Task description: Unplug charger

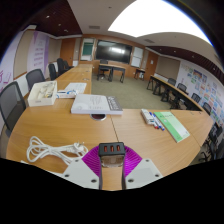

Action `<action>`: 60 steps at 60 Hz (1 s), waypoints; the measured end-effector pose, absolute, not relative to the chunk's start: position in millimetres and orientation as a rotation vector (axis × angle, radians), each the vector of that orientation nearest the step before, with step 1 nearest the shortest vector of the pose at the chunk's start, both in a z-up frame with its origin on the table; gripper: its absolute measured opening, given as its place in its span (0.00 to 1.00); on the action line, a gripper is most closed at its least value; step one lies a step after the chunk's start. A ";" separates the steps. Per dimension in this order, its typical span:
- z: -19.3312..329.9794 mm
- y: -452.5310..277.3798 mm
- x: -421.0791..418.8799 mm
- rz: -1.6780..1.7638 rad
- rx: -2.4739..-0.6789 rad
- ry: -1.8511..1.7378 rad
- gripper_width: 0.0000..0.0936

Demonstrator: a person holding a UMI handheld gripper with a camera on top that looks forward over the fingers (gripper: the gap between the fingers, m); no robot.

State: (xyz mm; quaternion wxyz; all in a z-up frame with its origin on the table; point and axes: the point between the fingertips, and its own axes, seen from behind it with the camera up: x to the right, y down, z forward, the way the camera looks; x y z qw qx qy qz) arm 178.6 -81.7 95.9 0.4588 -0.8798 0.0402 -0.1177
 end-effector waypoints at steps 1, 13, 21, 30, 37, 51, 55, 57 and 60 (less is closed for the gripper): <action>85.7 -86.1 182.5 -0.297 -2.194 0.097 0.27; 6.9 -110.8 197.3 -0.243 -2.361 0.108 0.37; 7.3 -110.3 194.5 -0.183 -2.350 0.131 0.59; 32.5 -115.9 190.5 -0.202 -2.293 0.094 0.91; 63.4 -134.9 183.8 -0.216 -2.244 0.090 0.91; 127.8 -214.0 152.1 -0.232 -2.168 0.066 0.91; 141.0 -246.2 140.6 -0.231 -2.154 0.062 0.91; 145.8 -260.4 135.1 -0.232 -2.146 0.057 0.91; 154.1 -284.6 128.3 -0.237 -2.144 0.052 0.91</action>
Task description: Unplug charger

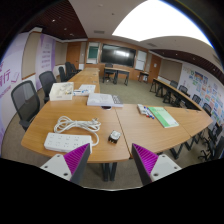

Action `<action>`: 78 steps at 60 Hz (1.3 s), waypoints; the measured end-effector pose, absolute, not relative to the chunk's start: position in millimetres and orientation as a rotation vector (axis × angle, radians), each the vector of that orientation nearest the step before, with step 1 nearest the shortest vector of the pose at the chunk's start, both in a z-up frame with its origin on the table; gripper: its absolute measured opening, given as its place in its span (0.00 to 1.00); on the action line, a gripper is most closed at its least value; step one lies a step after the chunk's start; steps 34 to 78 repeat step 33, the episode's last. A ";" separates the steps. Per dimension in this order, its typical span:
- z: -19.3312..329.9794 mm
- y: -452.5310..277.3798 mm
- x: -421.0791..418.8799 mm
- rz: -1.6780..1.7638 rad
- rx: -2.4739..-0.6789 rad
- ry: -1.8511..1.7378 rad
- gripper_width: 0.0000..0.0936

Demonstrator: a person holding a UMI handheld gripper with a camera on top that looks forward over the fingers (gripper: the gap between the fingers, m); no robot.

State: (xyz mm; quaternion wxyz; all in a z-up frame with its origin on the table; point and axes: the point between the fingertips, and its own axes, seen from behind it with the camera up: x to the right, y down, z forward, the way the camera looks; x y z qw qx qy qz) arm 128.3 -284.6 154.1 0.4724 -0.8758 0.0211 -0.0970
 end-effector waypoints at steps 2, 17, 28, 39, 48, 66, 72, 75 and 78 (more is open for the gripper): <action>157.3 -299.9 124.2 -0.244 -2.144 0.044 0.91; 181.6 -382.7 101.8 -0.241 -2.128 0.033 0.91; 192.2 -403.1 99.7 -0.235 -2.111 0.053 0.91; 195.9 -405.4 99.1 -0.237 -2.102 0.046 0.91; 195.9 -405.4 99.1 -0.237 -2.102 0.046 0.91; 195.9 -405.4 99.1 -0.237 -2.102 0.046 0.91; 195.9 -405.4 99.1 -0.237 -2.102 0.046 0.91; 195.9 -405.4 99.1 -0.237 -2.102 0.046 0.91; 195.9 -405.4 99.1 -0.237 -2.102 0.046 0.91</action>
